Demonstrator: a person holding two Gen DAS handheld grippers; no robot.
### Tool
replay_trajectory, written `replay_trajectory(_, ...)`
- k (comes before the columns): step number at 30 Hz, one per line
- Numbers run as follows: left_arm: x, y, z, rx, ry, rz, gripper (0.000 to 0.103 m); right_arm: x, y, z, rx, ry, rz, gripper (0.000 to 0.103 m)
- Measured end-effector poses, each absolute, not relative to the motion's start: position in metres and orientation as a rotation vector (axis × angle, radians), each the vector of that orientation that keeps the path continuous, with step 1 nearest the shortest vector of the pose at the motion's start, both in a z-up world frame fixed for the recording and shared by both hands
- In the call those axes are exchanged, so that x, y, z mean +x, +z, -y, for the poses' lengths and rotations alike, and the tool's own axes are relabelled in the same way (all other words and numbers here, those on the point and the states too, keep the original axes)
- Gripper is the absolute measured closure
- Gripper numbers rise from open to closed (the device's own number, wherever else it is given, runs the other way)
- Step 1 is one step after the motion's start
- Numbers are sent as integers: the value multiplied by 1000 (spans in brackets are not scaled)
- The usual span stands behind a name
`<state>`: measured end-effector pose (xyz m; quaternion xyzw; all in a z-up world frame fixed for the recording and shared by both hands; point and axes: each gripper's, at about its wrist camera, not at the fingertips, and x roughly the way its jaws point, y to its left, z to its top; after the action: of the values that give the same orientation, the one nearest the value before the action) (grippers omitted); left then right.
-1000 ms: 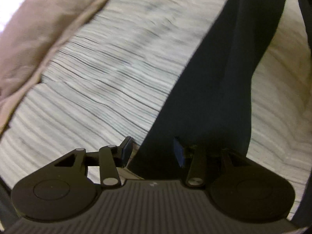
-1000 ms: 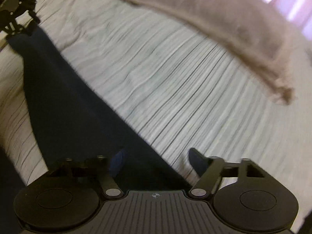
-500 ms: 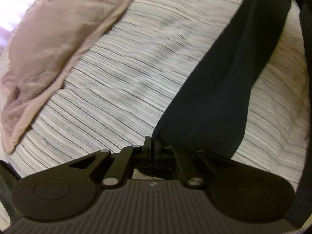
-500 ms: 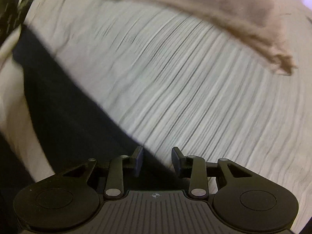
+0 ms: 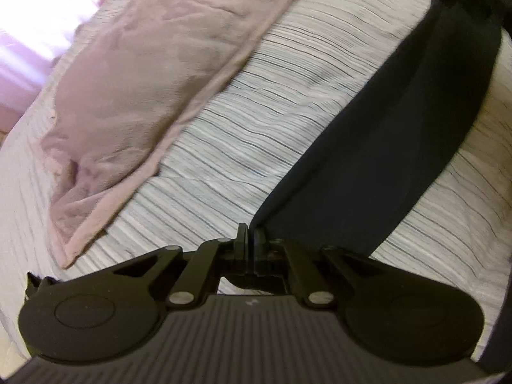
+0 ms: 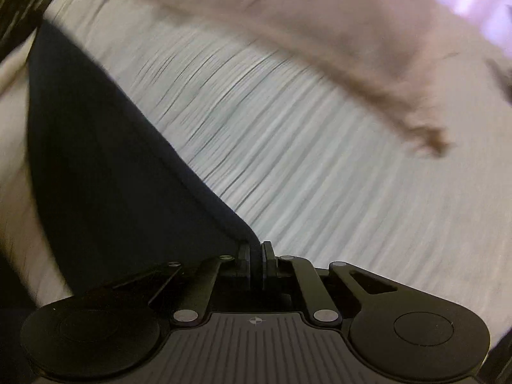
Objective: Fold clothes
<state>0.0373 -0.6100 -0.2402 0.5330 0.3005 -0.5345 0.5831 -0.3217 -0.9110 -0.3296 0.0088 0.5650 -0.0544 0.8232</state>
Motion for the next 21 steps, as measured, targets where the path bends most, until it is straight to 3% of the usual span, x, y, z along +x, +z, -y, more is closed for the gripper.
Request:
replay_trajectory(2, 44, -248, 618, 1224, -1213, -710, 100, -316, -331, 918, 34, -173, -1167, 97)
replay_trajectory(5, 49, -268, 632, 1218, -1158, -731, 96, -318, -341, 914, -17, -259, -1164, 39)
replay_trajectory(14, -3, -265, 625, 1337, -1113, -526, 82, -425, -300, 878, 170, -576, -1026, 38)
replay_trajectory(21, -113, -258, 642, 1247, -1424, -516, 71, -516, -321, 791, 505, -690, -1106, 38)
